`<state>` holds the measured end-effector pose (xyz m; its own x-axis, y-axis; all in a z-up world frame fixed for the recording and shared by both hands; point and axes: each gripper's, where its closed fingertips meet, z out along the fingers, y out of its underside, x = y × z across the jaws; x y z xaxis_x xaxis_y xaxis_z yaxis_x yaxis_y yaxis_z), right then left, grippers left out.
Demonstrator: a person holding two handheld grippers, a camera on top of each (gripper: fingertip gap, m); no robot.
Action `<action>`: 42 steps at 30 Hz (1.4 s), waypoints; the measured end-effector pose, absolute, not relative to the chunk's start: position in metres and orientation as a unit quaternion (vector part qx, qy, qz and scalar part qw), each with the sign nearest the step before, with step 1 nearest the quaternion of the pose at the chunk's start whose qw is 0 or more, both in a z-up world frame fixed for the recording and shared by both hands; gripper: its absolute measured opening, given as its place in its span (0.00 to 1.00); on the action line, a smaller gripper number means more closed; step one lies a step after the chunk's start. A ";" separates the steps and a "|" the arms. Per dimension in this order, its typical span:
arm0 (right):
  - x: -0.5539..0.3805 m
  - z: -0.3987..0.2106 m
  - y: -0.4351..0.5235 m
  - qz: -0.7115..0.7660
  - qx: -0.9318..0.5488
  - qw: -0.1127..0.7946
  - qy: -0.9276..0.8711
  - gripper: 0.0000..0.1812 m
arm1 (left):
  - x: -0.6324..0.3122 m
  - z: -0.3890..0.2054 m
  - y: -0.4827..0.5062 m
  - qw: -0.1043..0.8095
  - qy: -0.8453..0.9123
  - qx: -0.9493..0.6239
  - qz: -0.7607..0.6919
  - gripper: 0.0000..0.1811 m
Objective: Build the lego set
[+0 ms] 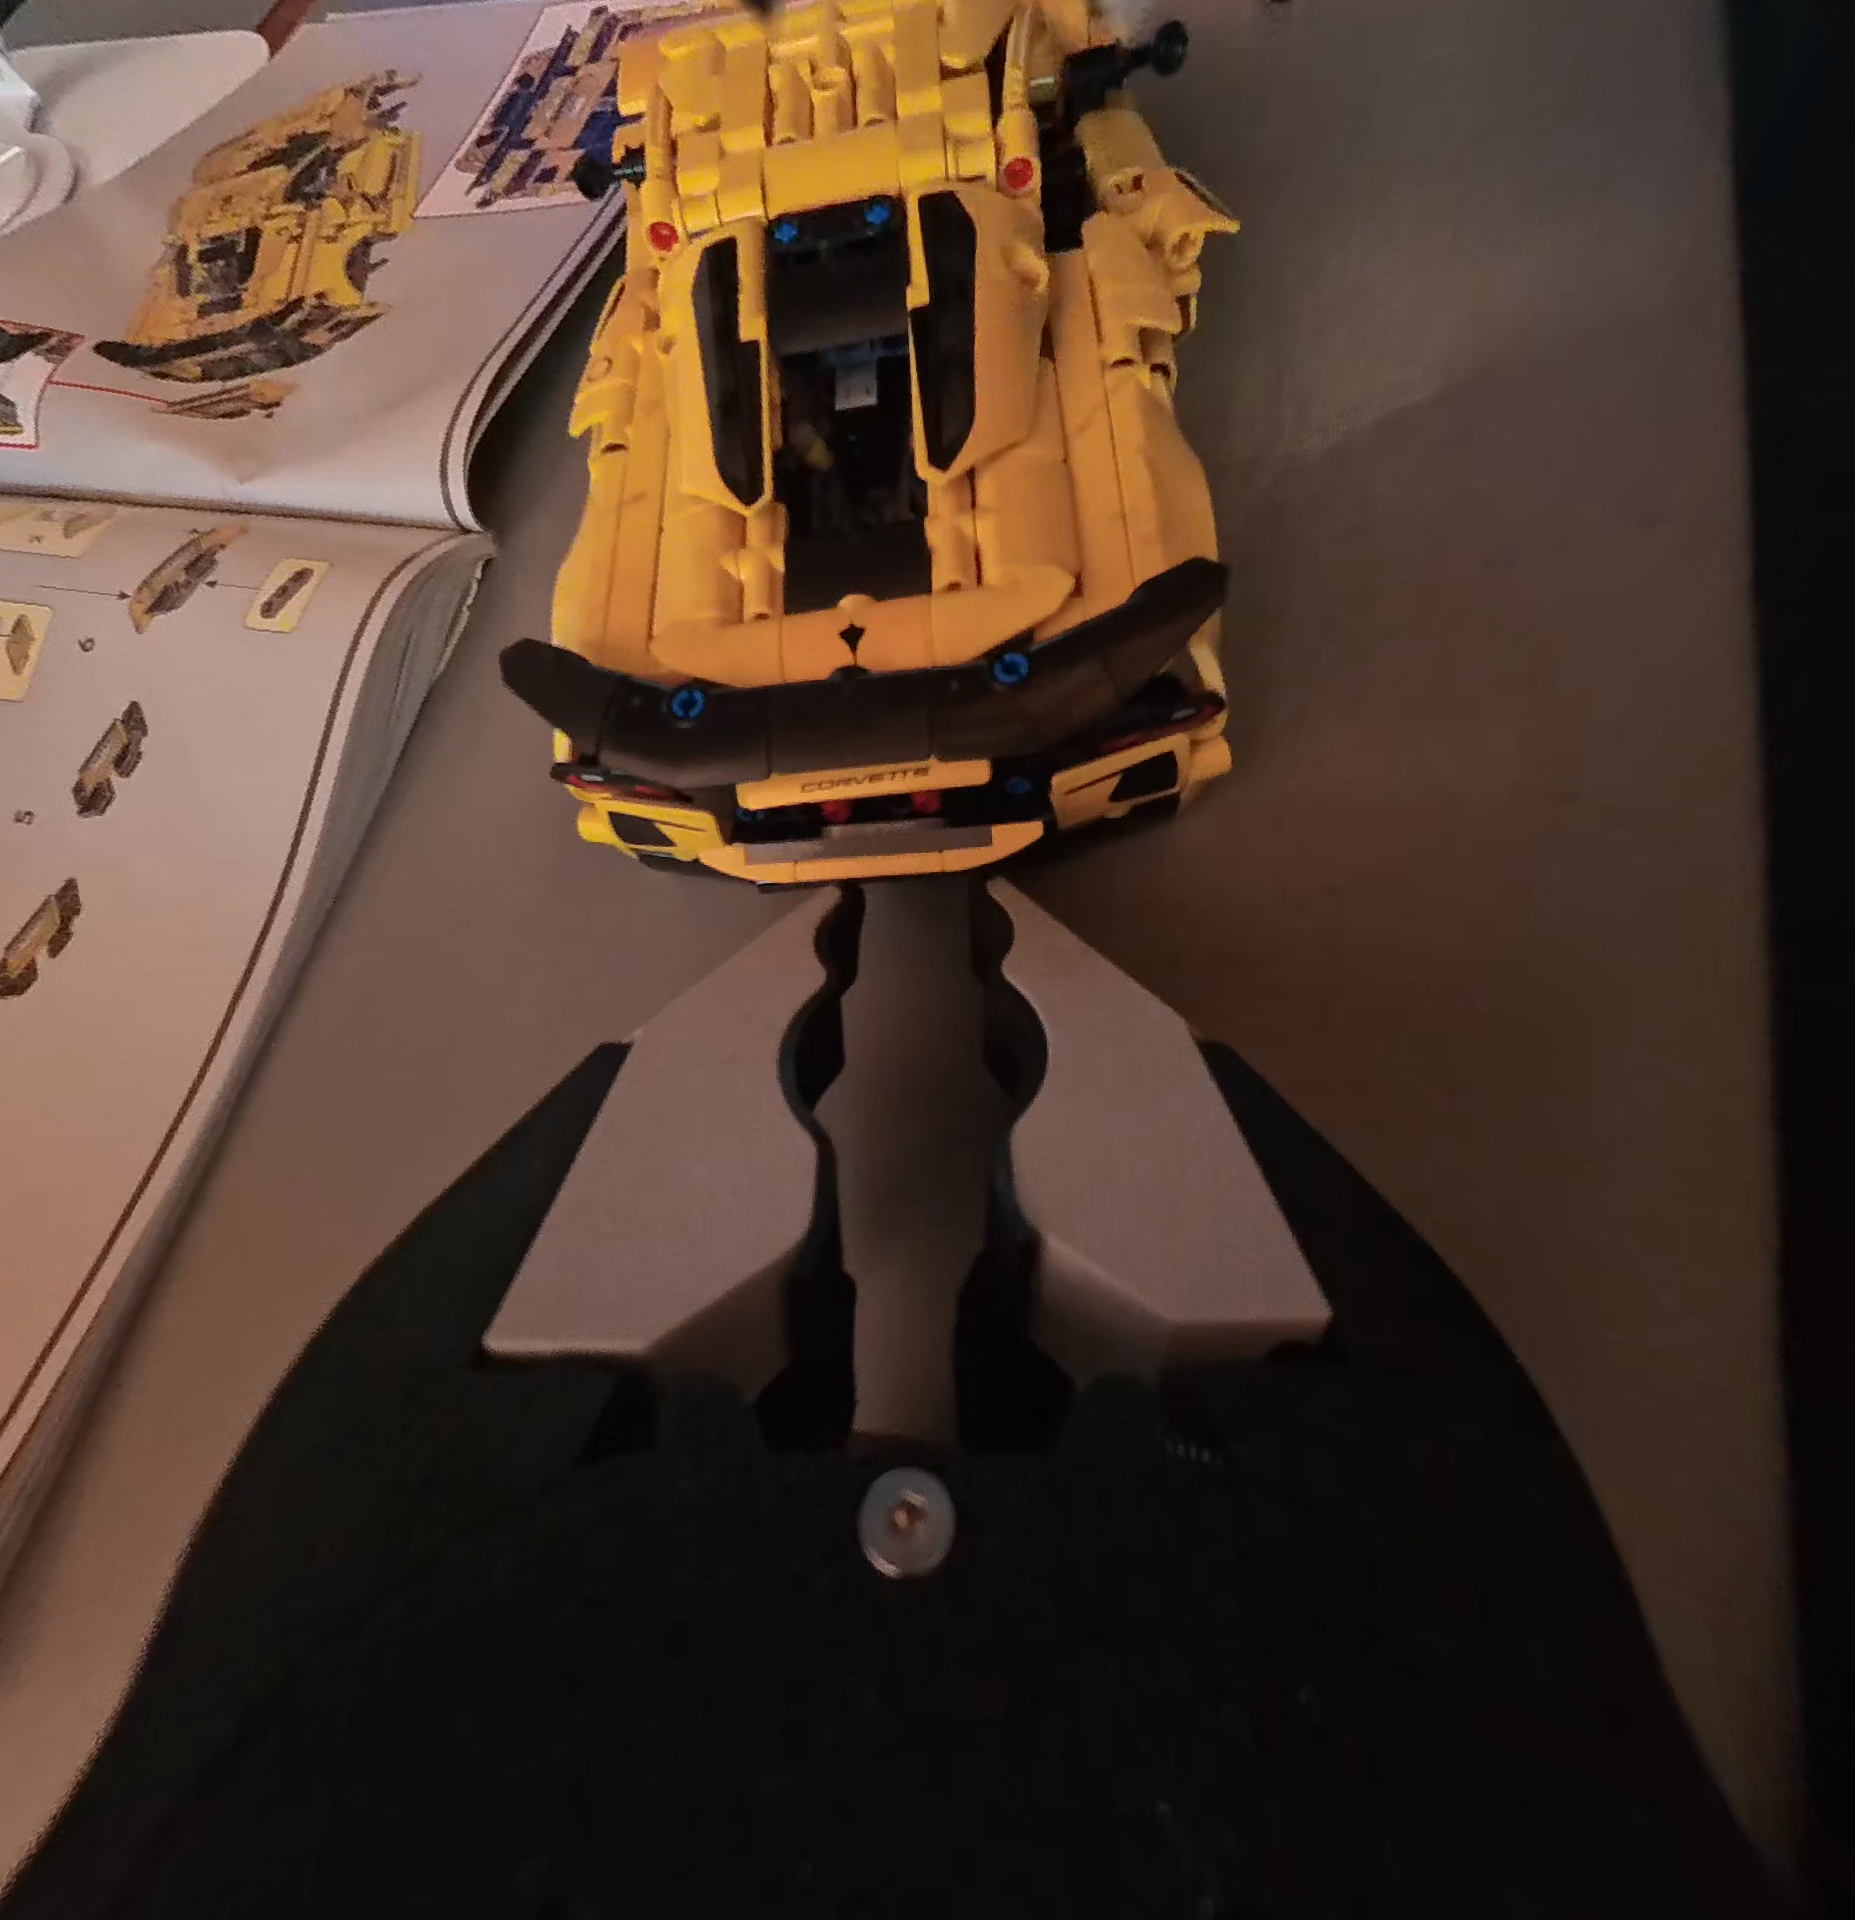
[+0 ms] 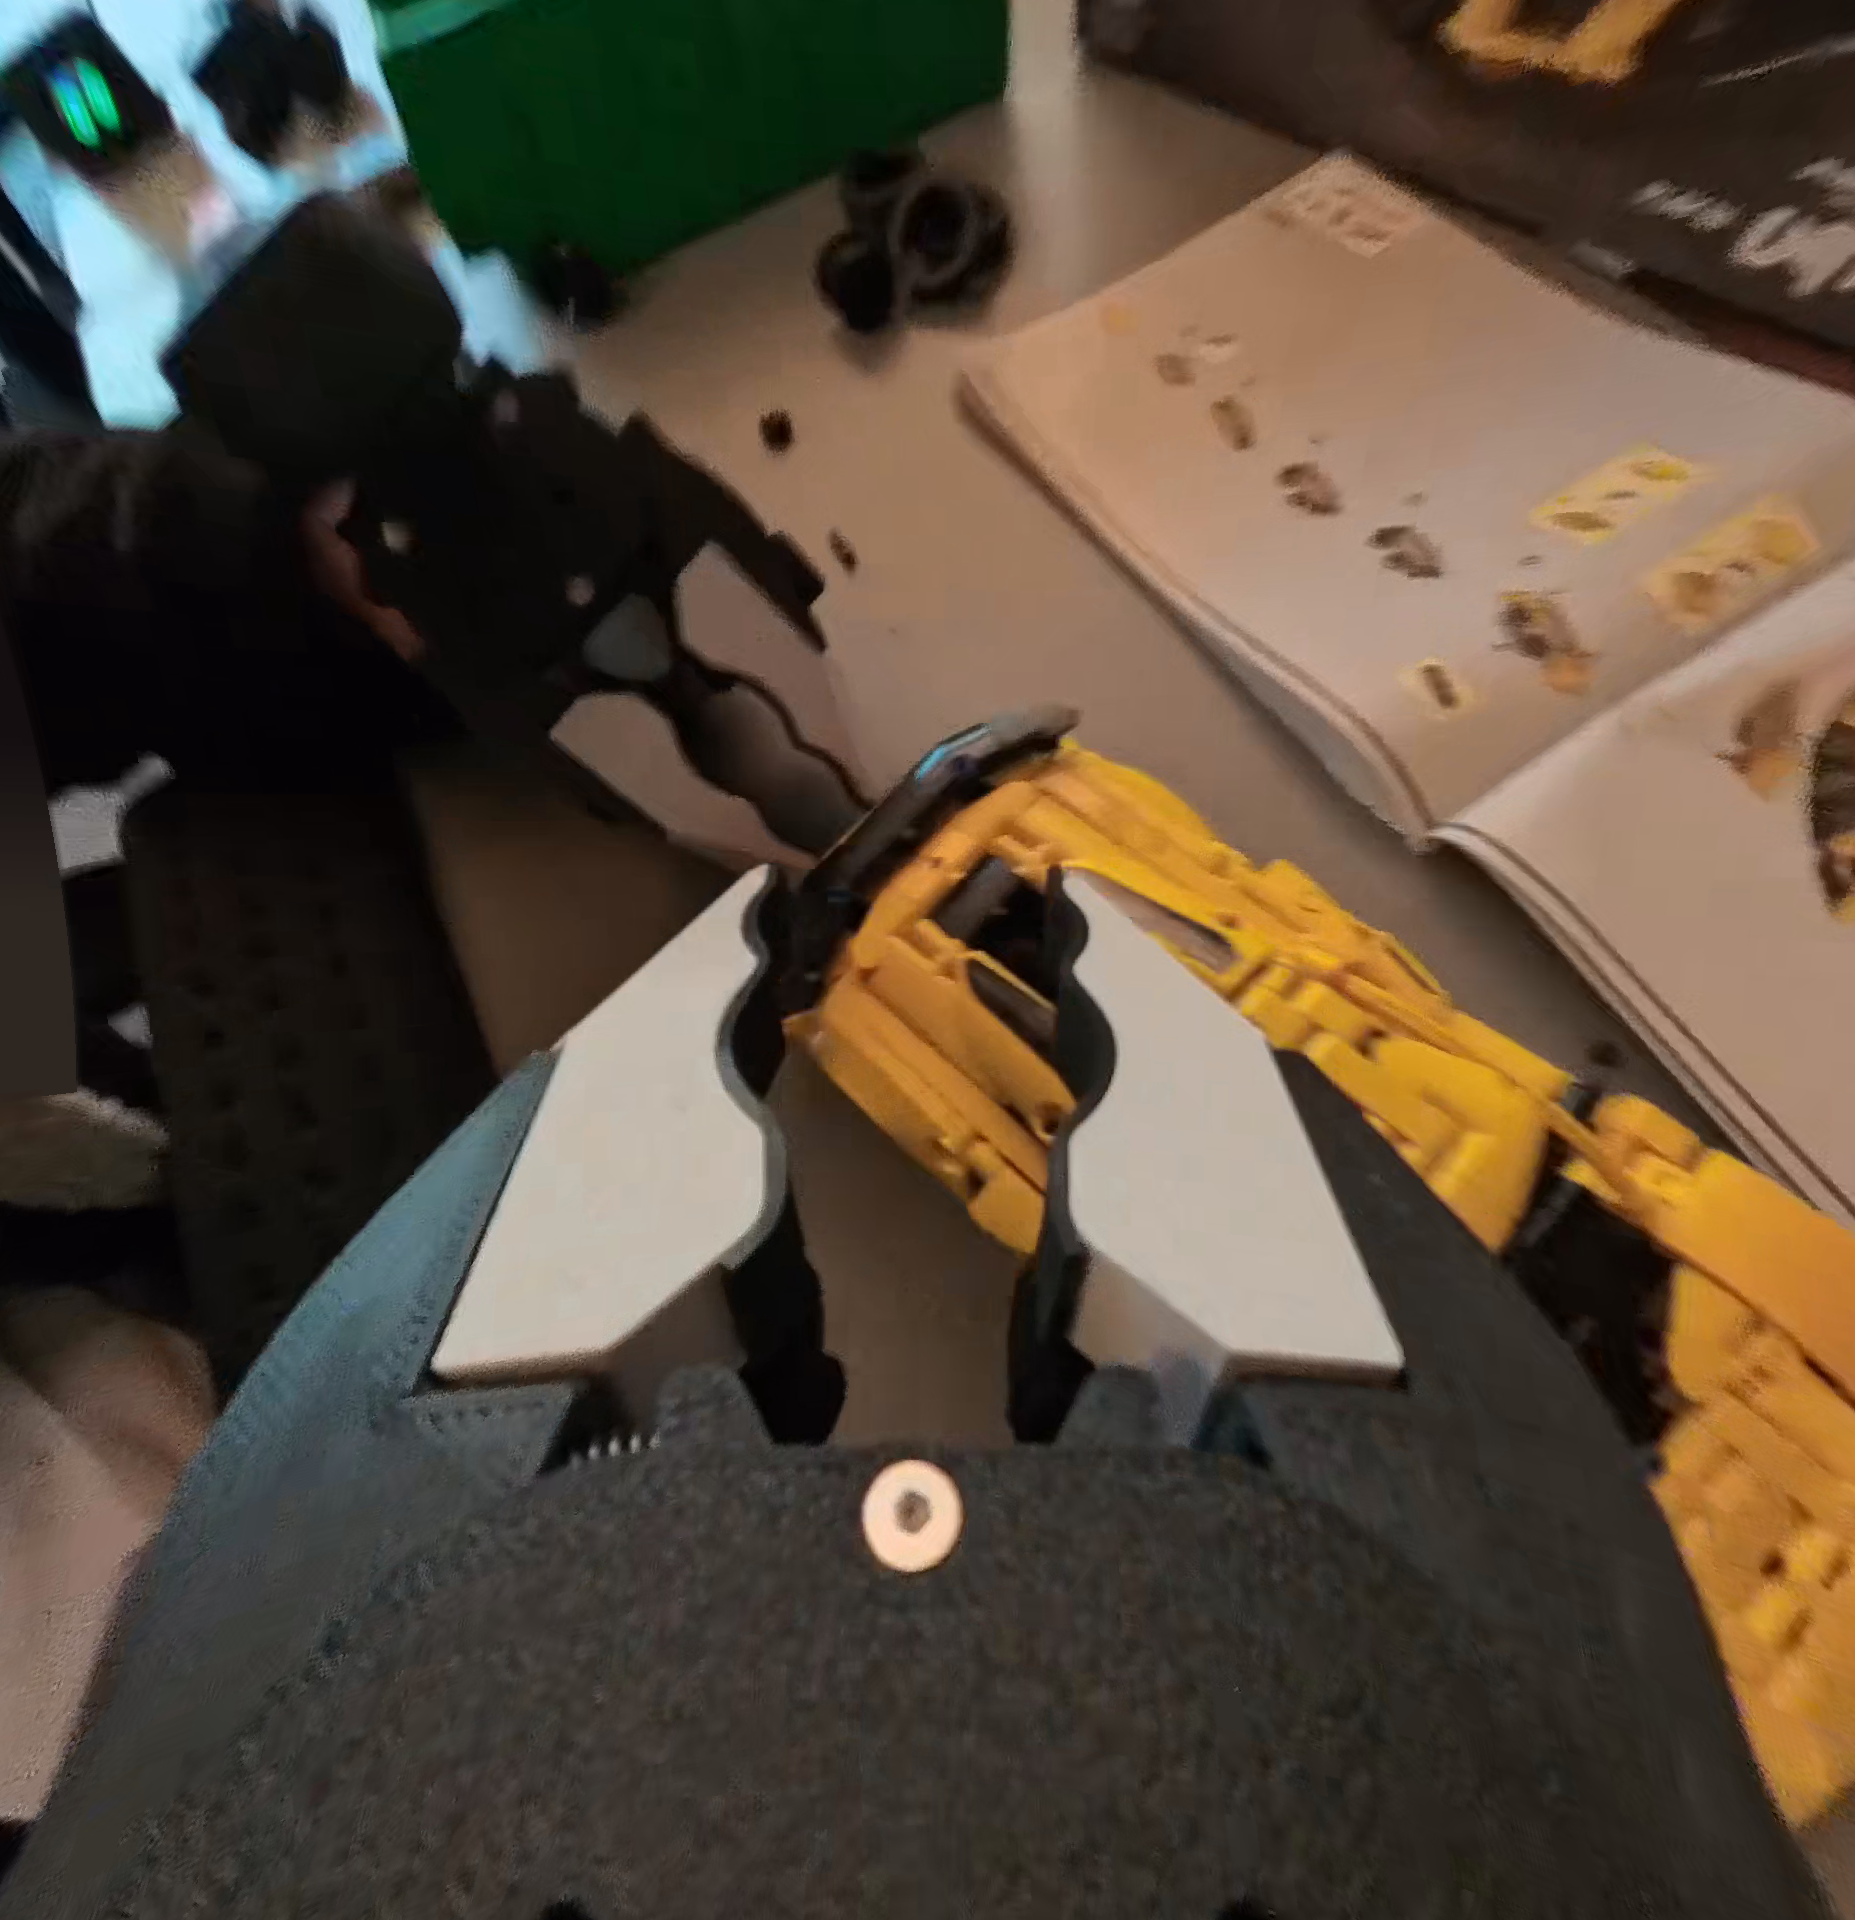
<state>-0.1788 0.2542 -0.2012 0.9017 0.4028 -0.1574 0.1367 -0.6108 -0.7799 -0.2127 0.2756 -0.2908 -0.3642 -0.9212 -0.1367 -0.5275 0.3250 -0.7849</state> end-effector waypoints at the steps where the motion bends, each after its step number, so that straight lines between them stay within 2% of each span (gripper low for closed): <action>1: -0.189 -0.211 0.256 0.136 -0.892 0.395 -0.174 0.27 | -0.213 -0.291 0.276 0.298 0.755 -0.480 -0.332 0.11; 6: -0.217 -0.241 0.270 0.030 -0.919 0.346 -0.187 0.26 | -0.212 -0.291 0.277 0.293 0.752 -0.488 -0.334 0.11; 9: -0.204 -0.257 0.274 -0.033 -0.940 0.303 -0.153 0.34 | -0.212 -0.290 0.276 0.298 0.755 -0.484 -0.327 0.11; 13: -0.207 -0.258 0.281 -0.016 -0.948 0.300 -0.101 0.39 | -0.212 -0.290 0.275 0.306 0.760 -0.478 -0.316 0.10; 19: -0.204 -0.262 0.283 -0.089 -0.947 0.286 -0.119 0.37 | -0.213 -0.297 0.277 0.310 0.769 -0.476 -0.293 0.10; 22: -0.196 -0.259 0.284 -0.147 -0.931 0.305 -0.134 0.27 | -0.212 -0.292 0.270 0.310 0.769 -0.466 -0.310 0.11; 23: -0.198 -0.260 0.283 -0.148 -0.929 0.308 -0.139 0.22 | -0.212 -0.292 0.270 0.311 0.769 -0.465 -0.311 0.10; 25: -0.198 -0.260 0.282 -0.149 -0.928 0.315 -0.134 0.22 | -0.212 -0.292 0.270 0.308 0.766 -0.466 -0.318 0.10; 38: -0.194 -0.260 0.281 -0.102 -0.933 0.324 -0.123 0.23 | -0.207 -0.278 0.278 0.315 0.732 -0.481 -0.364 0.11; 42: -0.191 -0.254 0.273 -0.066 -0.936 0.324 -0.120 0.27 | -0.205 -0.273 0.273 0.324 0.732 -0.470 -0.372 0.11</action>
